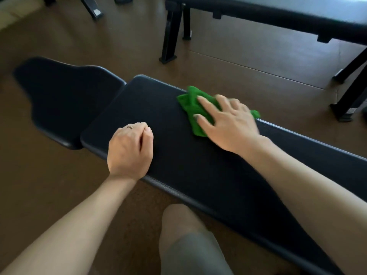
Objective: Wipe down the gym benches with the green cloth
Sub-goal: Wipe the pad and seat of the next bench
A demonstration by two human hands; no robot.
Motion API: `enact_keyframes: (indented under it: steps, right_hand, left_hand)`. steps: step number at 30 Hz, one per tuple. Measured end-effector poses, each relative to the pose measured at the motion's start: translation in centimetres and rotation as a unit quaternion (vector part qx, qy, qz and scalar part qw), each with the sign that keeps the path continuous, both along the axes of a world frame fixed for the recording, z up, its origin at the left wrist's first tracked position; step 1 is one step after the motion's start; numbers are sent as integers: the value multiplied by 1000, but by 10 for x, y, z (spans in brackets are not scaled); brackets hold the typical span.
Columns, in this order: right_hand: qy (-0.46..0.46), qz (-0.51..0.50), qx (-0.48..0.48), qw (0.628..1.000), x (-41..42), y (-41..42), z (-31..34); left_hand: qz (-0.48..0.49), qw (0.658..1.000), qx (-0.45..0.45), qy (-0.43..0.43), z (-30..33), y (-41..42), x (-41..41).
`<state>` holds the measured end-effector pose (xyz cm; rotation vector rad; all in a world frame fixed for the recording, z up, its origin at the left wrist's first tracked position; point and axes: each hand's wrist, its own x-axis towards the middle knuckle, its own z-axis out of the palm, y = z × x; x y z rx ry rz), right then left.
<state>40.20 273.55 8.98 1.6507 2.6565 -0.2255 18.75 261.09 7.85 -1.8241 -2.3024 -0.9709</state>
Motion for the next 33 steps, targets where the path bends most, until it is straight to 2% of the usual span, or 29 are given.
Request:
enact_keyframes:
  steps: [4, 13, 16, 19, 22, 24, 26, 28, 30, 33]
  right_hand:
    - [-34, -51, -20, 998, 44, -10, 4]
    - [-12, 16, -39, 999, -113, 37, 5]
    - [-25, 47, -35, 998, -102, 22, 4]
    - [7, 68, -25, 997, -51, -35, 1]
    - [2, 77, -36, 996, -23, -108, 5]
    - [-15, 77, -53, 996, -25, -126, 6]
    - [-20, 70, -53, 996, -41, -121, 7]
    - [-13, 62, -47, 997, -69, -104, 7]
    - [-4, 45, -42, 998, -106, -83, 2]
    - [0, 1, -36, 999, -168, -49, -1]
  left_hand:
    - [-2, 1000, 12, -6, 0, 0, 1]
    - [5, 1000, 14, 3, -3, 2, 0]
    - [-5, 1000, 23, -8, -4, 1, -1]
    - [-1, 996, 48, -72, 0, 0, -1]
    - [7, 970, 113, -218, 4, -1, -12]
    - [18, 969, 146, -200, 7, -5, -40]
    - [75, 980, 113, -144, 3, -1, -80]
    - [134, 978, 33, -155, 0, 10, -113]
    - [93, 973, -31, -209, -7, 22, -130]
    - [20, 965, -58, -257, -12, 30, -139]
